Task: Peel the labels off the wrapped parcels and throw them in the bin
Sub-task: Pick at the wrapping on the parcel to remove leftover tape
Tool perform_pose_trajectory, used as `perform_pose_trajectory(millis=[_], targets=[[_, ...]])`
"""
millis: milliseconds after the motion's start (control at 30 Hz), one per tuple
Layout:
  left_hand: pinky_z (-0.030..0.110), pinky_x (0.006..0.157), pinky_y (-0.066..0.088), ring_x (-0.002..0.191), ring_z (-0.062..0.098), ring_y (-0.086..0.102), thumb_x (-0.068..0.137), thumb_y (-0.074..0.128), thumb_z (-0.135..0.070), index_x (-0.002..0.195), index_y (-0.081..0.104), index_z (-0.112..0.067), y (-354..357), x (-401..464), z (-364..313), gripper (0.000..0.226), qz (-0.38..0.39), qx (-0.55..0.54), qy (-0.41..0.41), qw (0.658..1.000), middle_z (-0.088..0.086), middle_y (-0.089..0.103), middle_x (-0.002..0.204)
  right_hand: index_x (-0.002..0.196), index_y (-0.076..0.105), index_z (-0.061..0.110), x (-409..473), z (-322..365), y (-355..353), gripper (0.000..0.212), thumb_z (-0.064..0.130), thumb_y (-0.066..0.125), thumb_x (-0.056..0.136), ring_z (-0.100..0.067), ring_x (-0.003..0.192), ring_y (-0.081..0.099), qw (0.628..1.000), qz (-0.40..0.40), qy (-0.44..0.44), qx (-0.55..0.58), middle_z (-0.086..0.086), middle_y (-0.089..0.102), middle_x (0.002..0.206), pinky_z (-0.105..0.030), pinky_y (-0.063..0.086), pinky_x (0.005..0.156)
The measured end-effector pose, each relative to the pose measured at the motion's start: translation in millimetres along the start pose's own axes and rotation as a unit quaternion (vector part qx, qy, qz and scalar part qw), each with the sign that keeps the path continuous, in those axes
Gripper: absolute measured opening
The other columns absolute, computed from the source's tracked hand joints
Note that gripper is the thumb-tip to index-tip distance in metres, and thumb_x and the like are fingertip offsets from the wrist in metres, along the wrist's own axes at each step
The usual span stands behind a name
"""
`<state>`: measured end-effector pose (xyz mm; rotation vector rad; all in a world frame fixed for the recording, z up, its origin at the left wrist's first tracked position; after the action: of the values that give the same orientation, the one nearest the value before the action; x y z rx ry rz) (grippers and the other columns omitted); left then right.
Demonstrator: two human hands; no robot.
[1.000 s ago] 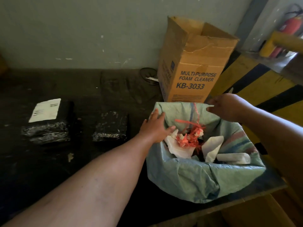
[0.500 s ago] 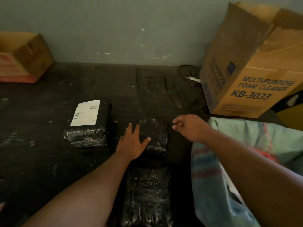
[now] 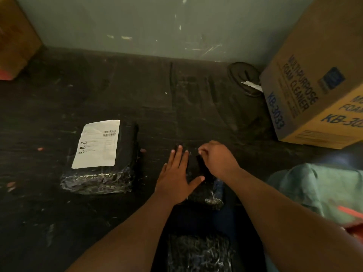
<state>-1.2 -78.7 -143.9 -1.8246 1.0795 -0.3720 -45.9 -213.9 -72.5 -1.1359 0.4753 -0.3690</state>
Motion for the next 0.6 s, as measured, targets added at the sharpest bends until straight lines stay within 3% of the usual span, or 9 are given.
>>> perform_pose_trajectory(millis=[133,300,500,600], targets=[[0.04,0.124,-0.002,0.151,0.011,-0.028,0.089,0.032,-0.084,0.162,-0.013,-0.026,9,2,6,0.103,-0.023,0.005,0.006,1.0,-0.009,-0.033,0.164,0.108,0.071,0.017,22,-7,7,0.023,0.022,0.052,0.098,-0.024,0.098,0.064,1.0,0.003,0.004,0.0,-0.007,0.065,0.111,-0.036,0.051,0.088],[0.036,0.12,-0.009,0.149,0.011,-0.031,0.09,0.036,-0.082,0.161,-0.015,-0.026,10,3,6,0.104,-0.028,0.0,0.013,1.0,-0.009,-0.037,0.163,0.106,0.073,0.02,37,-9,13,0.019,0.027,0.06,0.094,-0.02,0.097,0.064,0.999,0.03,-0.001,-0.011,-0.002,0.065,0.108,-0.024,0.045,0.082],[0.035,0.12,-0.012,0.149,0.01,-0.032,0.089,0.037,-0.082,0.161,-0.014,-0.026,12,4,6,0.105,-0.033,-0.009,0.011,0.999,-0.01,-0.04,0.16,0.092,0.071,0.02,49,0,14,0.014,0.022,0.057,0.092,-0.02,0.087,0.065,0.997,0.056,-0.026,-0.051,-0.003,0.068,0.094,-0.025,0.045,0.074],[0.038,0.123,-0.008,0.151,0.011,-0.029,0.089,0.037,-0.082,0.162,-0.013,-0.025,11,4,6,0.105,-0.031,-0.01,0.012,0.999,-0.01,-0.039,0.16,0.089,0.071,0.017,53,-10,12,0.016,0.017,0.055,0.092,-0.02,0.085,0.067,0.999,0.049,0.016,0.0,-0.005,0.071,0.091,-0.025,0.049,0.075]])
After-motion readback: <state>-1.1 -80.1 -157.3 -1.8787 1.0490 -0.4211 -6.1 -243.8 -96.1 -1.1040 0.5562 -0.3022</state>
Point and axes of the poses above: each hand's wrist, its own x-axis towards the middle knuckle, its own y-axis out of the palm, z = x × y, the point moved 6 cm from there along x, towards the middle knuckle
